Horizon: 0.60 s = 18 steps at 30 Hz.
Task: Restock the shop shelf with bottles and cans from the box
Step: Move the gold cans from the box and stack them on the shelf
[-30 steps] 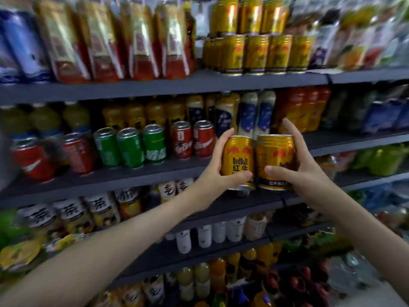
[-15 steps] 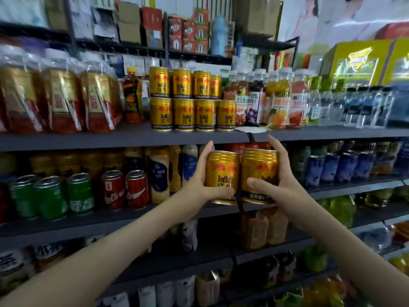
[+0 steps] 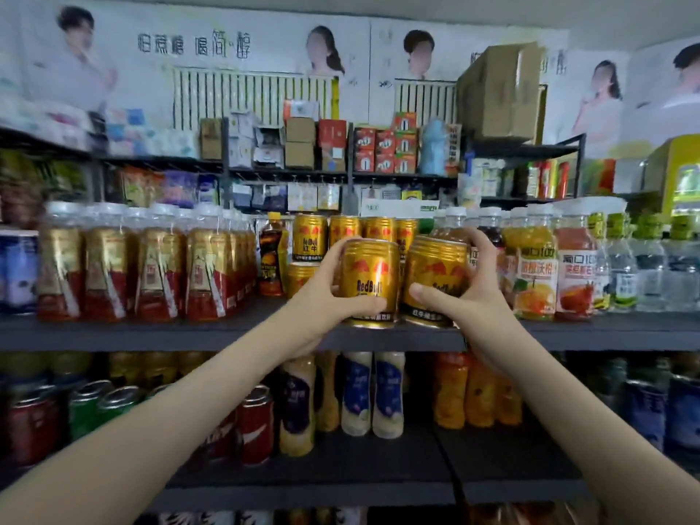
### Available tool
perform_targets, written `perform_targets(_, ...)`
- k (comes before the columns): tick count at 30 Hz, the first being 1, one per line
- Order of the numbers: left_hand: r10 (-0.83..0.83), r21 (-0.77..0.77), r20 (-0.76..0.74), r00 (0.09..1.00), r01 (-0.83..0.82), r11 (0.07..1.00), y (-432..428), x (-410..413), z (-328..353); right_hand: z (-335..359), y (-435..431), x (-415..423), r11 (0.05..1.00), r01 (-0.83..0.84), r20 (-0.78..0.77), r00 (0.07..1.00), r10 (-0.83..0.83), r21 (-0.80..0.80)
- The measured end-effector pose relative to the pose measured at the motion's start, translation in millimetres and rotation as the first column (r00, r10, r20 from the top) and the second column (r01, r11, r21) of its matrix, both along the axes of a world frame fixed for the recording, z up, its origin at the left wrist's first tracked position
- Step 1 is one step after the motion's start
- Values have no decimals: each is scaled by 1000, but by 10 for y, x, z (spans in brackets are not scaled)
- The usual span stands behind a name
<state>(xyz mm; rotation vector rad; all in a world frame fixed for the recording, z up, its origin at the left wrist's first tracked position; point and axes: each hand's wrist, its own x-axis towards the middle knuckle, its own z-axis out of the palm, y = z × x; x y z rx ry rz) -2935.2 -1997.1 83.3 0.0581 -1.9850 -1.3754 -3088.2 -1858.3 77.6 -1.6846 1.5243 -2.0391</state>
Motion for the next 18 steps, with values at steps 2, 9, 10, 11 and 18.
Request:
perform_targets(2,24,1,-51,998,-24,1000,-170,-33,112,154,-193,-171,998,55,28,998,-55,6)
perform_targets(9,222,29,-115,968,-220,975,-728,-148,291,558,-828,-921,978,205,136,968,-209,39)
perform_targets(10,233,31,-124,965,-231,973,-768,-167,297,594,-904,-1011,977,208,153,965,-214,53)
perform_targets(11,241,30,-132,961,-240,970,-800,-184,301,627,-969,-1075,978,202,164,964,-209,61)
perform_targets(18,300,-2,-165,940,-304,953,-970,-277,304,661,-1410,-1384,961,180,28,981,-190,210)
